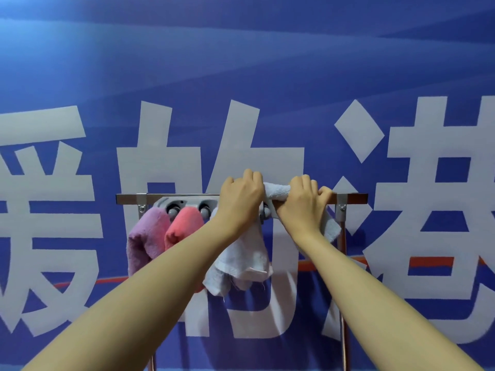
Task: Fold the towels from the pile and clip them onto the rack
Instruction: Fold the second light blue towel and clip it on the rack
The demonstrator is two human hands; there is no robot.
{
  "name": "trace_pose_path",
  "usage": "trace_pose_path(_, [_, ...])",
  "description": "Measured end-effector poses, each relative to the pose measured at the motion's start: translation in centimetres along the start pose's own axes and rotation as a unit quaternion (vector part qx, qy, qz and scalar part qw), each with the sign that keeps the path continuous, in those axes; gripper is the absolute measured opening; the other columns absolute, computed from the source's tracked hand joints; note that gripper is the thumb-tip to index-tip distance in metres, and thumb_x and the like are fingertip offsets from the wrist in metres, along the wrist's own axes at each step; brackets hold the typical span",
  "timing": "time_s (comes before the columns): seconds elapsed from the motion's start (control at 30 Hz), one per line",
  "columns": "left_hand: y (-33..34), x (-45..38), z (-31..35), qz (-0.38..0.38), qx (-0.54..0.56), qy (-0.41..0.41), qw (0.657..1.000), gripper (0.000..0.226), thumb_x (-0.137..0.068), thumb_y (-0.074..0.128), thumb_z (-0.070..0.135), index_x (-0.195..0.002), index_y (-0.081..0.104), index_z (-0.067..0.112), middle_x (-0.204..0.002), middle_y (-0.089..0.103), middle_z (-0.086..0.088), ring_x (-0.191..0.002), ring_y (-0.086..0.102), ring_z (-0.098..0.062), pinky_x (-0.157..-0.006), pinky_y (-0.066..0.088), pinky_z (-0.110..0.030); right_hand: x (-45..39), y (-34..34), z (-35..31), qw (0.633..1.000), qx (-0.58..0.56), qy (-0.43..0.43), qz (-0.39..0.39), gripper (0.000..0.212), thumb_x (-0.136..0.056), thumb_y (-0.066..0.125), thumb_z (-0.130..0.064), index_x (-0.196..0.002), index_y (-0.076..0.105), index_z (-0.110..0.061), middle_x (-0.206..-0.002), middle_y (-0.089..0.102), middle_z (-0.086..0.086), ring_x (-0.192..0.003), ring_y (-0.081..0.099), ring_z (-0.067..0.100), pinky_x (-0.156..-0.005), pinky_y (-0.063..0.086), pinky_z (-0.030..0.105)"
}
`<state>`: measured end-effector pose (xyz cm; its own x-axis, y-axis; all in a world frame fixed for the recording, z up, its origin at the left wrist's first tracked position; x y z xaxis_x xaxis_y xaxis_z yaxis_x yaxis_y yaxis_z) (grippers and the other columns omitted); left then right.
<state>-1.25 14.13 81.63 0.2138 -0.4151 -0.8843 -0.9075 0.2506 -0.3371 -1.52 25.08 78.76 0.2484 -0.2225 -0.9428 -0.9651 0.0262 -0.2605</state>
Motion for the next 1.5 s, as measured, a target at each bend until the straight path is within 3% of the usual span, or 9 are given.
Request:
trace_pose_path(0.27, [3.8, 1.6, -0.3, -0.032, -0.053, 0.020, 0.998, 0.035, -0.035, 0.075, 0.003, -0.056, 0.050, 0.014, -0.048, 0.046, -0.001, -0.030, 0.039, -0.016, -0.047, 0.016, -0.021, 1.9, 3.1, -1.1, 1.000, -0.021, -0.016, -0.010, 0.034, -0.048, 0.076, -0.006, -0.068, 0.049, -0.011, -0.067, 0.051, 0.004, -0.061, 0.048, 0.025, -0.067, 0.018, 0.033])
trace_pose_path(0.47, [7.2, 3.8, -0.4, -0.100, 0.019, 0.001, 0.995, 0.045, -0.034, 0.084, 0.012, -0.062, 0.049, 0.014, -0.052, 0.052, -0.001, -0.038, 0.047, -0.021, -0.049, 0.024, -0.024, 3.6, 4.1, -1.9, 0.996, 0.032, -0.079, -0.027, 0.032, -0.051, 0.076, -0.008, -0.076, 0.056, -0.011, -0.075, 0.058, 0.005, -0.072, 0.054, 0.027, -0.076, 0.024, 0.039])
trace_pose_path(0.67, [7.2, 4.6, -0.1, -0.083, 0.074, 0.003, 0.994, 0.036, -0.038, 0.078, 0.008, -0.062, 0.050, 0.012, -0.054, 0.053, -0.002, -0.045, 0.049, -0.023, -0.053, 0.026, -0.023, 4.6, 4.0, -3.2, 0.986, 0.063, -0.154, -0.029, 0.037, -0.050, 0.075, -0.009, -0.084, 0.063, -0.016, -0.073, 0.064, 0.000, -0.074, 0.059, 0.024, -0.078, 0.025, 0.038])
trace_pose_path(0.8, [7.8, 5.1, -0.2, -0.089, 0.124, -0.001, 0.988, 0.018, -0.049, 0.062, 0.015, -0.065, 0.057, 0.010, -0.056, 0.059, -0.002, -0.047, 0.055, -0.026, -0.053, 0.032, -0.024, 5.7, 4.8, -2.7, 0.989, 0.016, -0.130, -0.070, 0.040, -0.049, 0.078, -0.006, -0.088, 0.066, -0.011, -0.062, 0.063, 0.000, -0.063, 0.059, 0.023, -0.071, 0.024, 0.033])
trace_pose_path(0.93, [7.4, 6.6, -0.5, -0.085, 0.091, 0.009, 0.992, 0.023, -0.056, 0.055, 0.028, -0.071, 0.056, 0.011, -0.054, 0.058, -0.001, -0.050, 0.054, -0.025, -0.066, 0.033, -0.032, 6.8, 5.8, -1.8, 0.988, -0.050, -0.086, -0.122, 0.051, -0.054, 0.076, 0.001, -0.104, 0.066, -0.003, -0.064, 0.064, 0.006, -0.061, 0.059, 0.026, -0.066, 0.040, 0.031])
trace_pose_path(1.03, [7.8, 7.8, -0.6, -0.102, 0.083, 0.031, 0.991, 0.027, -0.063, 0.055, 0.036, -0.070, 0.052, 0.010, -0.054, 0.054, -0.004, -0.053, 0.052, -0.027, -0.072, 0.027, -0.033, 7.2, 6.5, -1.4, 0.982, -0.068, -0.073, -0.163, 0.046, -0.060, 0.069, 0.004, -0.106, 0.065, -0.004, -0.068, 0.064, 0.010, -0.065, 0.059, 0.029, -0.066, 0.039, 0.031])
trace_pose_path(1.27, [9.5, 9.1, -0.2, -0.230, 0.102, 0.106, 0.962, 0.068, -0.074, 0.038, 0.056, -0.126, 0.041, 0.012, -0.106, 0.058, 0.000, -0.112, 0.044, -0.024, -0.095, 0.016, -0.038, 8.7, 6.4, -1.4, 0.958, -0.149, -0.041, -0.241, 0.018, -0.088, 0.047, -0.008, -0.102, 0.058, -0.008, -0.092, 0.064, 0.011, -0.086, 0.054, 0.032, -0.079, 0.032, 0.033])
trace_pose_path(1.4, [9.2, 9.5, -0.4, -0.254, 0.095, 0.138, 0.953, 0.079, -0.069, 0.029, 0.065, -0.129, 0.039, 0.015, -0.118, 0.056, 0.003, -0.123, 0.035, -0.024, -0.097, 0.008, -0.038, 9.6, 6.6, -1.3, 0.941, -0.179, -0.005, -0.286, 0.015, -0.090, 0.042, -0.016, -0.101, 0.052, -0.017, -0.090, 0.061, 0.004, -0.091, 0.052, 0.025, -0.086, 0.027, 0.031])
trace_pose_path(1.5, [8.3, 9.9, -1.1, -0.248, 0.080, 0.138, 0.956, 0.077, -0.063, 0.026, 0.061, -0.117, 0.053, 0.013, -0.126, 0.054, 0.000, -0.136, 0.023, -0.025, -0.104, -0.002, -0.040, 10.2, 6.6, -0.8, 0.930, -0.212, 0.061, -0.295, 0.016, -0.091, 0.043, -0.030, -0.105, 0.048, -0.023, -0.087, 0.057, -0.003, -0.092, 0.047, 0.019, -0.087, 0.023, 0.032])
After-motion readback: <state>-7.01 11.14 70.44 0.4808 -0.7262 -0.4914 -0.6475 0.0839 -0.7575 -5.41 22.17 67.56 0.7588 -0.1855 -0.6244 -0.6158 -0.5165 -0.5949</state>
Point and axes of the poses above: each hand's wrist, its own x-axis away from the middle knuckle, its own y-axis out of the palm, z = x × y, the point moved 10 cm from there along -x, towards the middle knuckle
